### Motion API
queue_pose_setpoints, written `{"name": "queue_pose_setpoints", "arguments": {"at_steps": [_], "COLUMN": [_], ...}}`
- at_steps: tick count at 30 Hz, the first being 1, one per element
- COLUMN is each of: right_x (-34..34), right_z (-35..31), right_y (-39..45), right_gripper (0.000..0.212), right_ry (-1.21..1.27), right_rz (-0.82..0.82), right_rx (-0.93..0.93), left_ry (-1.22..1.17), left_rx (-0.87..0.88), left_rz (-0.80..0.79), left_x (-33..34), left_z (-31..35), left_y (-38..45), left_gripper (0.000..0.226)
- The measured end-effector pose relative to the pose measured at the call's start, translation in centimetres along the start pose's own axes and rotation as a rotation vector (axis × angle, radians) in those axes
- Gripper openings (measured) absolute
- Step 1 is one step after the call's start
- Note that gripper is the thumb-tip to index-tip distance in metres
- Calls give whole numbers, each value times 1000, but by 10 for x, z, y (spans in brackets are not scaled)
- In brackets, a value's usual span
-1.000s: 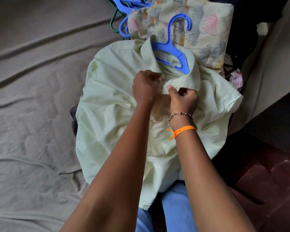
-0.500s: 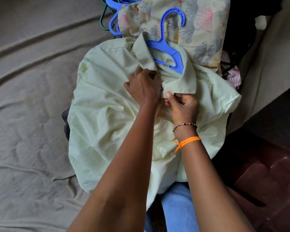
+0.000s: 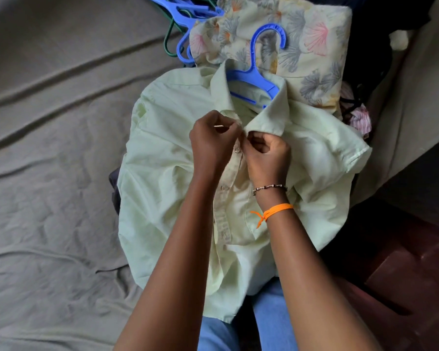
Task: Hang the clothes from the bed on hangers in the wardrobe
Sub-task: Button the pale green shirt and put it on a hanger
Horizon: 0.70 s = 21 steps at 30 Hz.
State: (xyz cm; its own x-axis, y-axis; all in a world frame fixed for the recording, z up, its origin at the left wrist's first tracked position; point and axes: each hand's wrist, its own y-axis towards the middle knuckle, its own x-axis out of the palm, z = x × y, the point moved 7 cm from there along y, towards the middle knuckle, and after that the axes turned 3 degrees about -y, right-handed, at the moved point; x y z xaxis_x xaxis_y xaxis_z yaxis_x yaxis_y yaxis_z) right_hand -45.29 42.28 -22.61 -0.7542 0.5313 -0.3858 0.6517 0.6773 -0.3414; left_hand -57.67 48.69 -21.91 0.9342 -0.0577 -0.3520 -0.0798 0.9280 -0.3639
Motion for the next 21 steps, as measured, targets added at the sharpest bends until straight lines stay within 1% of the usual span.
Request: {"name": "queue_pose_setpoints", "arguments": {"at_steps": [4, 8, 11, 13, 17, 21], "right_x": [1, 3, 3, 3, 3, 5], "right_z": [-9, -15, -15, -15, -15, -13], "right_y": [-3, -1, 4, 6, 9, 10], "right_gripper": [16, 14, 14, 14, 15, 15], "right_ry": [-38, -56, -40, -27, -14, 8], "right_rz": [38, 54, 40, 16, -12, -10], "right_rx": [-42, -70, -92, -100, -98, -77], "left_ry": [-162, -218, -334, -390, -405, -427], "left_rx": [-103, -141, -209, -228, -227, -258], "left_rz": [-62, -126, -207, -261, -310, -330], "left_x": [-7, -6, -5, -4, -2, 0], "left_z": [-3, 0, -2, -3, -6, -10], "left_y": [0, 1, 4, 3, 5, 5], "left_gripper": [21, 14, 17, 15, 9, 13]}}
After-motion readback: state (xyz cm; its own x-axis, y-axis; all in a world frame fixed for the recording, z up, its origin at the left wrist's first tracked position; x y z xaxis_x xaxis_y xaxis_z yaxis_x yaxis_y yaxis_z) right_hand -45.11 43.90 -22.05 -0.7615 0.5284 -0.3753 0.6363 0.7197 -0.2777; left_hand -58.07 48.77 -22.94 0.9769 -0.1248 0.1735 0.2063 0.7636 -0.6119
